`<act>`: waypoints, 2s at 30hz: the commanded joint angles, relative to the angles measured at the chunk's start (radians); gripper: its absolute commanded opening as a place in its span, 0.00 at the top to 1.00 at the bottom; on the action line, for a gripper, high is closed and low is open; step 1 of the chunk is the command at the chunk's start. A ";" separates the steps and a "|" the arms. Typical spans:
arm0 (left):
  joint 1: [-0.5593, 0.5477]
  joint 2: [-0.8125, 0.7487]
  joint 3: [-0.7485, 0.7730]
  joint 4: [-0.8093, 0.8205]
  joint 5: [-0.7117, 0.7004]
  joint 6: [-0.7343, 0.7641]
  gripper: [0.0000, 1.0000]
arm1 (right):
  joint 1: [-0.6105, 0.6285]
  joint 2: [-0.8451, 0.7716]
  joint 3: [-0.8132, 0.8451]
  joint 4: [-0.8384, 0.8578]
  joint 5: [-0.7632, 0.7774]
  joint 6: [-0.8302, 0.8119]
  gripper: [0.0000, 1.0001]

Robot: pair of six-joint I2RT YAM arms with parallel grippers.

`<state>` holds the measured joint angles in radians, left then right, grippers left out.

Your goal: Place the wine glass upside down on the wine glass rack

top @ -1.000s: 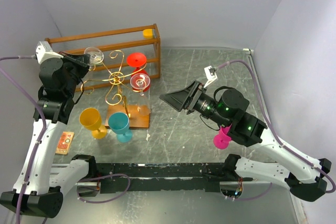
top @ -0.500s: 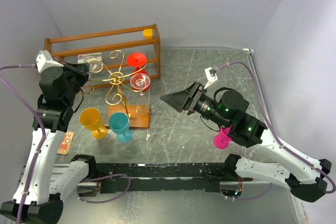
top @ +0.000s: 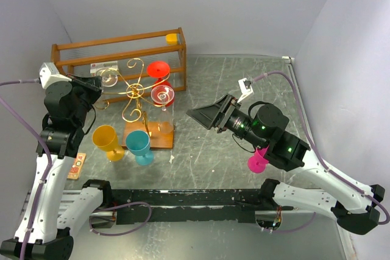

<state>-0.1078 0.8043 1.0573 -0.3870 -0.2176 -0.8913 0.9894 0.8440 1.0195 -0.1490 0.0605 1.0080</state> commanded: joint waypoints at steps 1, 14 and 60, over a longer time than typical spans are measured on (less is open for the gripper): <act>0.010 -0.004 0.000 -0.058 -0.019 0.008 0.84 | 0.001 -0.007 -0.011 -0.017 0.023 0.004 0.35; 0.010 -0.009 0.015 -0.141 -0.049 0.034 0.67 | 0.001 -0.002 -0.007 -0.033 0.043 -0.001 0.35; -0.160 -0.171 0.245 -0.385 0.563 0.638 0.16 | -0.215 0.175 0.006 -1.160 0.757 0.298 0.41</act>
<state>-0.2424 0.6464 1.2919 -0.8207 0.2539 -0.2932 0.8089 1.0615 1.0817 -1.3006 0.8394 1.2137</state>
